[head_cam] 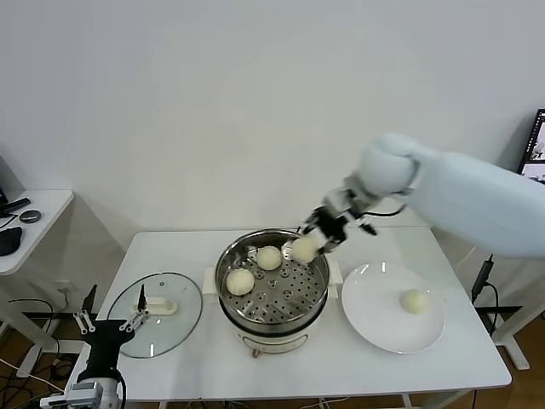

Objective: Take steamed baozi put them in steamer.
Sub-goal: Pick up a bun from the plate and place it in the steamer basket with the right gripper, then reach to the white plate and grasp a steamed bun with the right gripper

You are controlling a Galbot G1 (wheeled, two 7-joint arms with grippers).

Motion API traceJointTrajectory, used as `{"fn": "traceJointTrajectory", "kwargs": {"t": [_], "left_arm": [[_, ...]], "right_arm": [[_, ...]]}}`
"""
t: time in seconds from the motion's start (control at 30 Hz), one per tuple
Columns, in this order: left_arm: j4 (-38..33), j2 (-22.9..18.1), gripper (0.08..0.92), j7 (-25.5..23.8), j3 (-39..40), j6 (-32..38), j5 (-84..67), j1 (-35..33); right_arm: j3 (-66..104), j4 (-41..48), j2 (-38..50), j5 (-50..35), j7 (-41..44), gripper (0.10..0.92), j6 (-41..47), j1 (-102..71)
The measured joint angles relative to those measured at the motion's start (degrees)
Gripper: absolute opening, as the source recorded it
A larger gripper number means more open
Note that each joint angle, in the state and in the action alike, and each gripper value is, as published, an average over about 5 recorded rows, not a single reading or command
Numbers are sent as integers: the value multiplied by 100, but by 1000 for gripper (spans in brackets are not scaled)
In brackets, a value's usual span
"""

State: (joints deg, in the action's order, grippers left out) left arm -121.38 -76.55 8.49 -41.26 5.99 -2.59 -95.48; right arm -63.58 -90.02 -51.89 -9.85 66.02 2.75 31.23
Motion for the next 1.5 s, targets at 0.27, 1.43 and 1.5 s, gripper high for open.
{"fn": "traceJointTrajectory", "kwargs": {"t": [0.27, 1.43, 1.5], "left_arm": [[-122, -75, 823, 2, -69, -49, -7, -22], [-182, -105, 823, 24, -90, -18, -24, -23], [-165, -78, 823, 22, -91, -18, -35, -14]], "right_arm": [[-653, 79, -973, 621, -157, 495, -954, 31], [-648, 129, -960, 1587, -257, 822, -1997, -27], [-504, 104, -718, 1430, -238, 823, -1721, 32]]}}
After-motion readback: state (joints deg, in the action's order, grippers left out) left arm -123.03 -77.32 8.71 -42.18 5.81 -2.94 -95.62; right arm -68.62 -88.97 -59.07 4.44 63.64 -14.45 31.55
